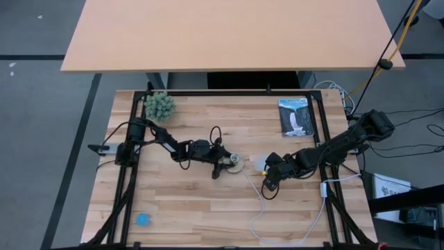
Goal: Screw lightbulb
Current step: Remove the white light bulb from the gold lamp
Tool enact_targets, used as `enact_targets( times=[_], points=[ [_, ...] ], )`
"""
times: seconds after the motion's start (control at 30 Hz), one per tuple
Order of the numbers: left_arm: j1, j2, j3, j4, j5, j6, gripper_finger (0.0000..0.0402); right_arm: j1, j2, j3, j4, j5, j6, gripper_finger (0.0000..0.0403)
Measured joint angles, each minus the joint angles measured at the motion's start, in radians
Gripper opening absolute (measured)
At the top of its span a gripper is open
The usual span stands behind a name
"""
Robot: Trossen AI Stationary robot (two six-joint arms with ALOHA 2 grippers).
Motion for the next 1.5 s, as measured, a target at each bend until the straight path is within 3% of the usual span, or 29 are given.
enact_targets(
  times=[0.57, 1.0, 1.17, 1.5],
  points=[
    [0.0, 0.0, 0.0, 0.0, 0.0, 0.0, 0.021, -0.063, 0.0, 0.0, -0.023, -0.072, 0.031, 0.0155],
    [0.0, 0.0, 0.0, 0.0, 0.0, 0.0, 0.021, -0.09, -0.001, 0.0, -0.025, -0.097, -0.001, 0.0235],
    [0.0, 0.0, 0.0, 0.0, 0.0, 0.0, 0.021, -0.089, -0.003, 0.0, -0.026, -0.18, -0.003, 0.0239],
    [-0.001, 0.0, 0.0, 0.0, 0.0, 0.0, 0.021, -0.089, -0.12, 0.001, -0.023, -0.164, -0.007, 0.024]
  ],
)
